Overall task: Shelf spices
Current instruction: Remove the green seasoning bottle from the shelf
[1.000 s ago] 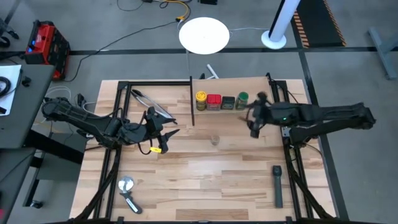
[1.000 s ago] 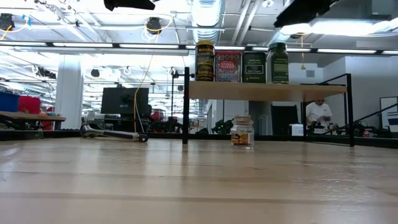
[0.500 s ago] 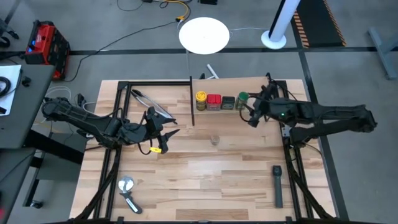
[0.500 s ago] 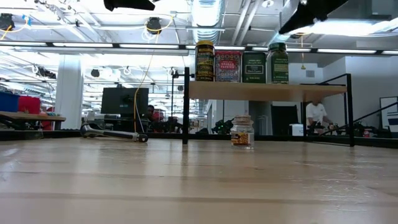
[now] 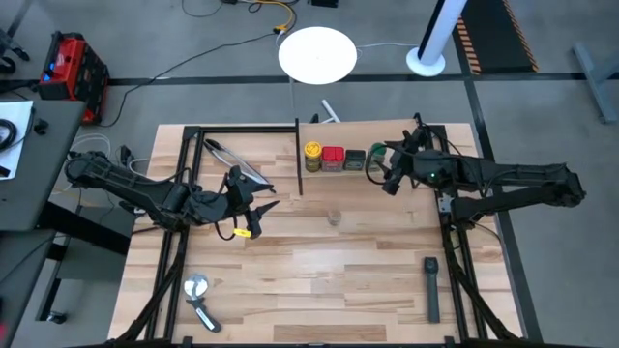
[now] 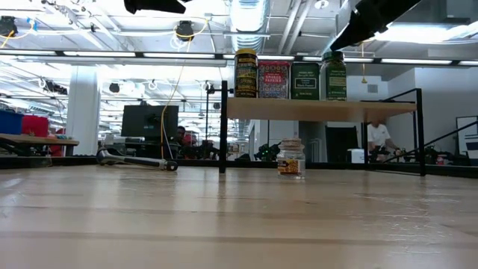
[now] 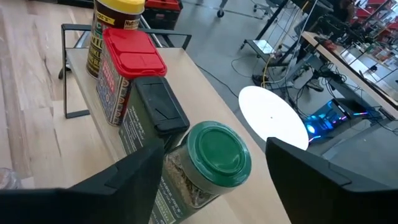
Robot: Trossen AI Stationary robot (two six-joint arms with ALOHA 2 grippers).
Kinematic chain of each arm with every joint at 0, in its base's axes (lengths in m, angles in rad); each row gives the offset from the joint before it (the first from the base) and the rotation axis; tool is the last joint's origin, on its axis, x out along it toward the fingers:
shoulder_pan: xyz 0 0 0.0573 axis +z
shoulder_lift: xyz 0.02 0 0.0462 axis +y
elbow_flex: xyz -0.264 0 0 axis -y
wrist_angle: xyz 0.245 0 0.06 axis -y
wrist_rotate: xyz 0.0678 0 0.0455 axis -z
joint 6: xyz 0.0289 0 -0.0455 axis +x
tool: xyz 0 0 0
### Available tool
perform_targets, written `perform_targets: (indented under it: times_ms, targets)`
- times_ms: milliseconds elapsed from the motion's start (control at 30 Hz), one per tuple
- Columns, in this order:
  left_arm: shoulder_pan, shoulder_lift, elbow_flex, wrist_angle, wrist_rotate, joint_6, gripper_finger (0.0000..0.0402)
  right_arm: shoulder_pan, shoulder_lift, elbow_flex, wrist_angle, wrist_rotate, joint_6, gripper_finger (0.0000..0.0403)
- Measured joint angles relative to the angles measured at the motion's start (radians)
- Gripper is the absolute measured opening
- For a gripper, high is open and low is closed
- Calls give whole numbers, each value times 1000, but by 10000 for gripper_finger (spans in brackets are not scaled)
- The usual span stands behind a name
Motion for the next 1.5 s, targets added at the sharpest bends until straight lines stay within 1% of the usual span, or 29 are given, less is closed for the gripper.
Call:
perform_targets:
  times_ms: [167,333,400,533,800,933,1133,1500]
  targets:
    - [0,0,0,-2,0,-1,201,-19,0,0,2,-11,51,295]
    - [0,0,0,-2,0,-2,201,-85,0,0,0,-184,99,296]
    - [0,0,0,-2,0,-2,201,-115,0,0,-5,-210,100,296]
    - [0,0,0,-2,0,-2,201,-166,0,0,-18,-227,97,296]
    - [0,0,0,-2,0,0,201,-242,0,0,-20,-390,83,296]
    - [0,0,0,-2,0,1,201,-259,0,0,-19,-406,53,296]
    - [0,0,0,-2,0,2,201,-291,0,0,-19,-475,39,291]
    - [0,0,0,-2,0,-2,201,-296,0,0,-20,-478,25,289]
